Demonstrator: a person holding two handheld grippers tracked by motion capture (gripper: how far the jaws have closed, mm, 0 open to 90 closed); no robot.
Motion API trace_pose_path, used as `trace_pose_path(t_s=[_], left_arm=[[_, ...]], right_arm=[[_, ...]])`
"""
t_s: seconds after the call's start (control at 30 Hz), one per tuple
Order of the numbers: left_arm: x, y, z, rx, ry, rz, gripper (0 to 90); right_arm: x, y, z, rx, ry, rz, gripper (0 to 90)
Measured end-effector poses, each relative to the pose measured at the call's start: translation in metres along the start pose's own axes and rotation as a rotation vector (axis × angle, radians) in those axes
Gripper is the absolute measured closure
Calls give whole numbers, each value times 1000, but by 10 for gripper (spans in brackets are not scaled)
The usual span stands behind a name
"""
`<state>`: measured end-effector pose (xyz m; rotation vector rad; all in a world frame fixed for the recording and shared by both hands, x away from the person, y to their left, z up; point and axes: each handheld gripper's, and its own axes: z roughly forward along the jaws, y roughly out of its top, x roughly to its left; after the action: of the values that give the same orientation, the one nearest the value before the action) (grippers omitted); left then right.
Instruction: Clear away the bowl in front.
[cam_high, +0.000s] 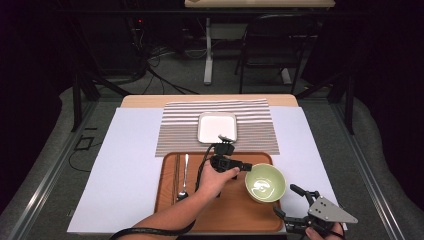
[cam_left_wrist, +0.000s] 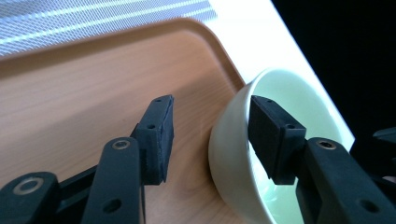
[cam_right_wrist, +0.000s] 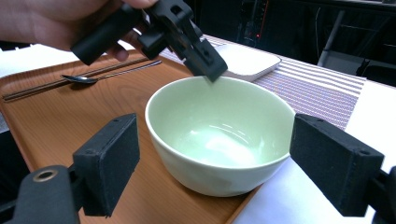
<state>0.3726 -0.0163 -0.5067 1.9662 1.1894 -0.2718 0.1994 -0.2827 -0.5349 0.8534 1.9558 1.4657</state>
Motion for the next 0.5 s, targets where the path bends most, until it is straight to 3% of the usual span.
trace_pose_path(t_s=[0.5], left_arm=[[15,10,-29,-70,50,-9,504]], right_arm=[[0,0,0,2,-1,-1,154]])
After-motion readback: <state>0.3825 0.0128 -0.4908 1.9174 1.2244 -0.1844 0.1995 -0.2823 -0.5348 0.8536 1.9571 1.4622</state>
